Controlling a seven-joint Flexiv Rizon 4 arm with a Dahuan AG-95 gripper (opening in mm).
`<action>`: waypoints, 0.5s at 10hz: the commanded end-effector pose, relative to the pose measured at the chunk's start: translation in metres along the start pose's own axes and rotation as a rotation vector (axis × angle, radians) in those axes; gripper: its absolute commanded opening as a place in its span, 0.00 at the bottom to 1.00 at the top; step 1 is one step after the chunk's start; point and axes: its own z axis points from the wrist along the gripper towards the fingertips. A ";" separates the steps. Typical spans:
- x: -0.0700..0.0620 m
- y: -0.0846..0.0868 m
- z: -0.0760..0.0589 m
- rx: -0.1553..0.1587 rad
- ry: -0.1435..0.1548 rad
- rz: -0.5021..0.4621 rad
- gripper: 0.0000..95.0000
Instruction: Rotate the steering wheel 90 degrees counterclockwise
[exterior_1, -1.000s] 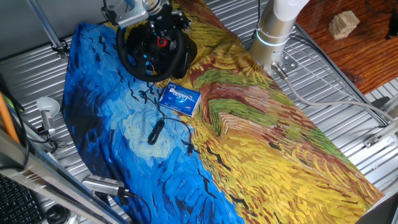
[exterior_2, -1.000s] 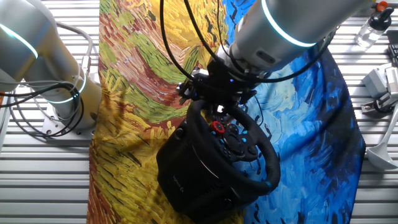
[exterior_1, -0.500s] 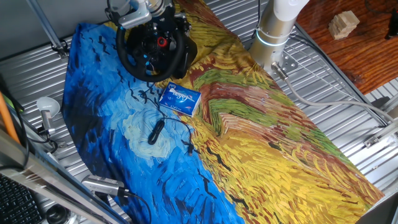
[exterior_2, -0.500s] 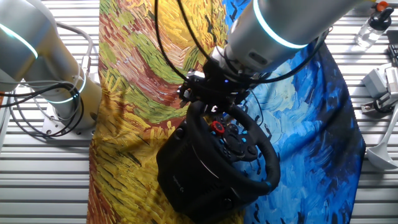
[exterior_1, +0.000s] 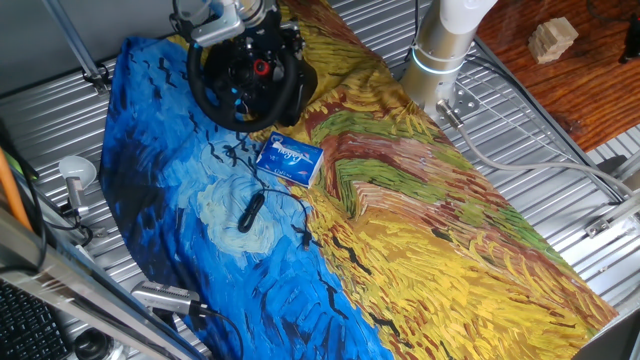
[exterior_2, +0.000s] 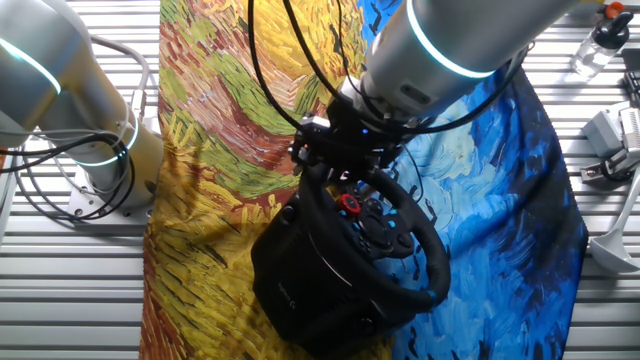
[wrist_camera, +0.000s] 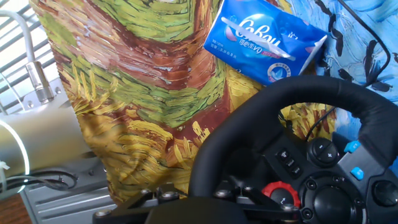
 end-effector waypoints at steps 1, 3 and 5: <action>0.003 -0.001 -0.001 0.000 0.003 -0.020 0.00; 0.009 -0.003 -0.003 -0.007 -0.002 -0.038 0.00; 0.010 -0.003 -0.005 -0.018 0.000 -0.051 0.00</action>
